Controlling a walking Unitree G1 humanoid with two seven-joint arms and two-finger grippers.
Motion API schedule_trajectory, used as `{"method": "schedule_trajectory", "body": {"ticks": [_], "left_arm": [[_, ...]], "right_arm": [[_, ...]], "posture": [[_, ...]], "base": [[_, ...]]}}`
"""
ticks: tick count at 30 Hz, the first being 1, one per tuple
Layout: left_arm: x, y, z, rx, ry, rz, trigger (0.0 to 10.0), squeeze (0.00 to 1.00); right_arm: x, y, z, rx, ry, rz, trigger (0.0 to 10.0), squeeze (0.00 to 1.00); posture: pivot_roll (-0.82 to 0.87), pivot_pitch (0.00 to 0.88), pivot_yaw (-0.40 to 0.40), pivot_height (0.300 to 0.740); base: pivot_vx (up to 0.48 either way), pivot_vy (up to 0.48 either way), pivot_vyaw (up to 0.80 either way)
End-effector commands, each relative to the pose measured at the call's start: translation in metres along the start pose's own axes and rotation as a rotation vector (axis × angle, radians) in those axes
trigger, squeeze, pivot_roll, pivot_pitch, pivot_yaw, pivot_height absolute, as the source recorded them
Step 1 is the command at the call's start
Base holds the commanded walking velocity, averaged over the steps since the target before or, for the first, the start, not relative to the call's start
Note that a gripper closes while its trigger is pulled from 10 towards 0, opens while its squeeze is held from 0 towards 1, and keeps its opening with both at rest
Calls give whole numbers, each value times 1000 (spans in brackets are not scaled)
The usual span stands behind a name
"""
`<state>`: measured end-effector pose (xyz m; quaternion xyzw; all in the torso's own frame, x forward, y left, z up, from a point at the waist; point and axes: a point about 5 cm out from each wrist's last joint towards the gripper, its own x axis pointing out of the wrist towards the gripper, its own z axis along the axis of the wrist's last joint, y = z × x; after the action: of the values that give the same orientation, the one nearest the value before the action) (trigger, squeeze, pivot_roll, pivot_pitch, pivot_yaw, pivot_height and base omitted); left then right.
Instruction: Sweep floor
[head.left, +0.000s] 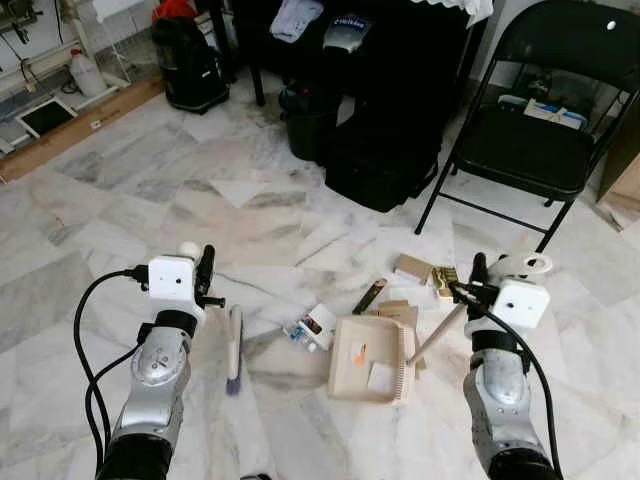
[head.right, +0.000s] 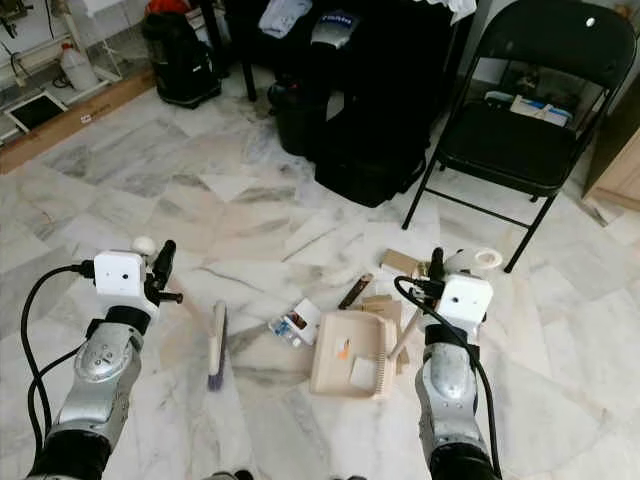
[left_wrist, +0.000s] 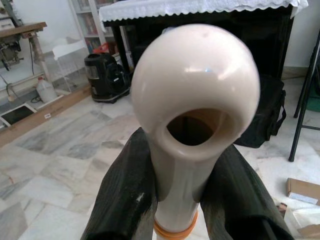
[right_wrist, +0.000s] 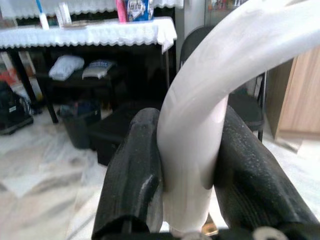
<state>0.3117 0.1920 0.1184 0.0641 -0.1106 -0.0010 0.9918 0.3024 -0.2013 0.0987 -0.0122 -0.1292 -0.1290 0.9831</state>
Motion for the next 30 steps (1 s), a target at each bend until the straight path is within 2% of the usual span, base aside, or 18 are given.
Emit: {"method": "schedule_trajectory", "body": {"ticks": [1, 8, 20, 30], "left_arm": [[5, 2, 10, 15, -61, 10, 10000, 0], [8, -2, 17, -10, -92, 12, 10000, 0], [6, -2, 16, -18, -89, 14, 10000, 0], [4, -10, 11, -35, -69, 7, 10000, 0]], "right_arm": [[4, -3, 11, 11, -49, -11, 10000, 0], [7, 1, 19, 5, -79, 10, 10000, 0], [10, 4, 29, 28, -85, 8, 10000, 0], [12, 4, 31, 29, -79, 15, 10000, 0]], "posture": [[41, 115, 32, 740], [50, 99, 30, 740], [57, 52, 32, 740], [58, 11, 29, 740]], "base": [[0, 0, 0], [0, 0, 220], [0, 0, 800], [0, 0, 800]]}}
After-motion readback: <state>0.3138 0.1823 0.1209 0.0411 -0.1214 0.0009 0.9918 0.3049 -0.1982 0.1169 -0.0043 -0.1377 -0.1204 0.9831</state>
